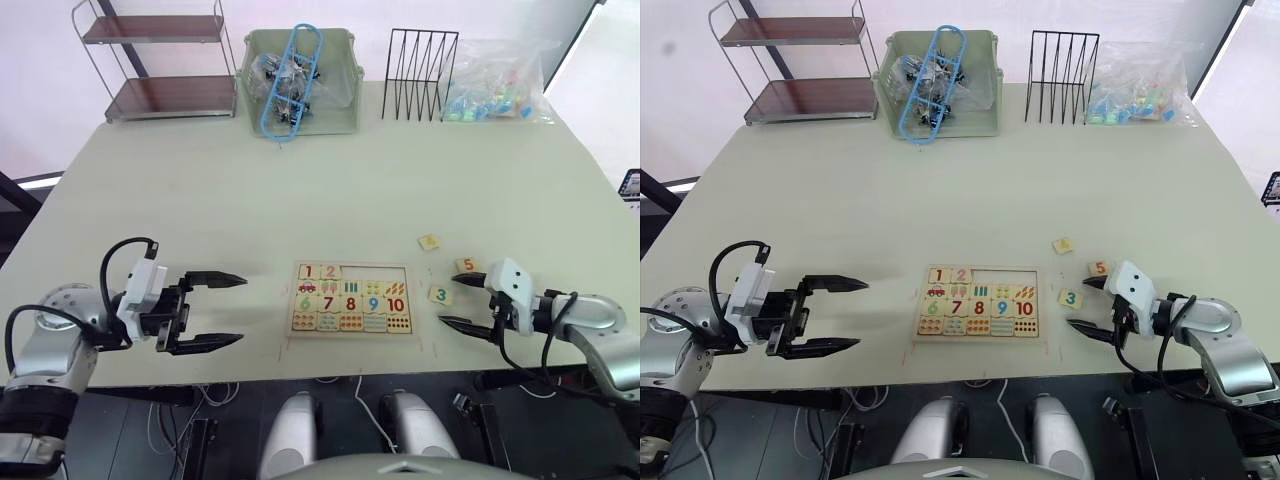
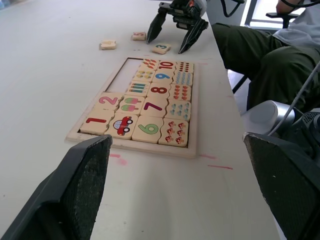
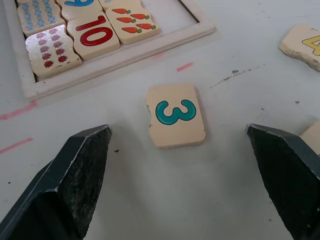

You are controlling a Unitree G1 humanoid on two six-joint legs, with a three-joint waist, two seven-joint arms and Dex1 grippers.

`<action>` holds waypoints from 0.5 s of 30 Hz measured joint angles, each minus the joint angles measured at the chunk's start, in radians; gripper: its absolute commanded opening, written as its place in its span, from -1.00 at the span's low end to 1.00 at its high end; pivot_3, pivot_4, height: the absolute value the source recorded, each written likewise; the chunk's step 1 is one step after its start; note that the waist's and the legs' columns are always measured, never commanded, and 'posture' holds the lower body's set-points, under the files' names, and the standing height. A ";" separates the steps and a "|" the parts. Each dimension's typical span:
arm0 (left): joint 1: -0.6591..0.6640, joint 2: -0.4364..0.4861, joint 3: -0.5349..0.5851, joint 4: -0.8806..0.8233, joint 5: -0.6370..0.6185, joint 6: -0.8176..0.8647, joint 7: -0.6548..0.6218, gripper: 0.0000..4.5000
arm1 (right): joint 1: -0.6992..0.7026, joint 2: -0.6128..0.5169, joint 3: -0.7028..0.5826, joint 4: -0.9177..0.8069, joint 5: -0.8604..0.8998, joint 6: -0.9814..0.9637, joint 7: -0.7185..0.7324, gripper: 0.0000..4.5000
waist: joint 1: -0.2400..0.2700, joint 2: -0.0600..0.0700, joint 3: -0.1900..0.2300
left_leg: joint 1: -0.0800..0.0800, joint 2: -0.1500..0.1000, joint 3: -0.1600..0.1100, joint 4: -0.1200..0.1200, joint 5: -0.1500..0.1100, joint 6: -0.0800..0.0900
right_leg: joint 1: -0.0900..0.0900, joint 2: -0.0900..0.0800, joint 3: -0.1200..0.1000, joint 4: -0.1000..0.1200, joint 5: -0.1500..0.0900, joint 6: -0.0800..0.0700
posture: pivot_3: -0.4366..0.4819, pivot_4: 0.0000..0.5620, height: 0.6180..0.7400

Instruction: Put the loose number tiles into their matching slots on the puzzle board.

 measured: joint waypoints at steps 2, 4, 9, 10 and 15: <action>0.000 0.000 -0.009 0.007 0.000 -0.003 0.000 0.98 | -0.005 0.000 0.001 -0.004 -0.002 0.014 -0.003 1.00 | 0.000 0.000 0.000 | 0.000 0.000 0.000 0.000 0.000 0.000 | 0.000 0.000 0.000 0.000 0.000 0.000 | -0.05 -0.47 1.00; 0.000 0.000 -0.011 0.007 0.000 -0.005 0.000 1.00 | -0.006 0.000 0.001 -0.005 -0.002 0.016 -0.005 0.82 | 0.000 0.000 0.000 | 0.000 0.000 0.000 0.000 0.000 0.000 | 0.000 0.000 0.000 0.000 0.000 0.000 | -0.05 -0.47 1.00; 0.000 0.000 -0.020 0.017 0.000 -0.017 0.000 1.00 | -0.015 0.000 0.011 -0.007 -0.006 0.015 -0.004 0.16 | 0.000 0.000 0.000 | 0.000 0.000 0.000 0.000 0.000 0.000 | 0.000 0.000 0.000 0.000 0.000 0.000 | -0.05 -0.47 1.00; 0.000 0.000 -0.022 0.019 0.000 -0.019 0.000 1.00 | -0.015 0.000 0.012 -0.007 -0.006 0.015 -0.004 0.03 | 0.000 0.000 0.000 | 0.000 0.000 0.000 0.000 0.000 0.000 | 0.000 0.000 0.000 0.000 0.000 0.000 | -0.05 -0.47 1.00; 0.000 -0.001 -0.024 0.032 0.000 -0.027 0.000 1.00 | -0.016 -0.003 0.016 -0.017 -0.008 0.016 -0.001 -0.62 | 0.000 0.000 0.000 | 0.000 0.000 0.000 0.000 0.000 0.000 | 0.000 0.000 0.000 0.000 0.000 0.000 | -0.05 -0.47 1.00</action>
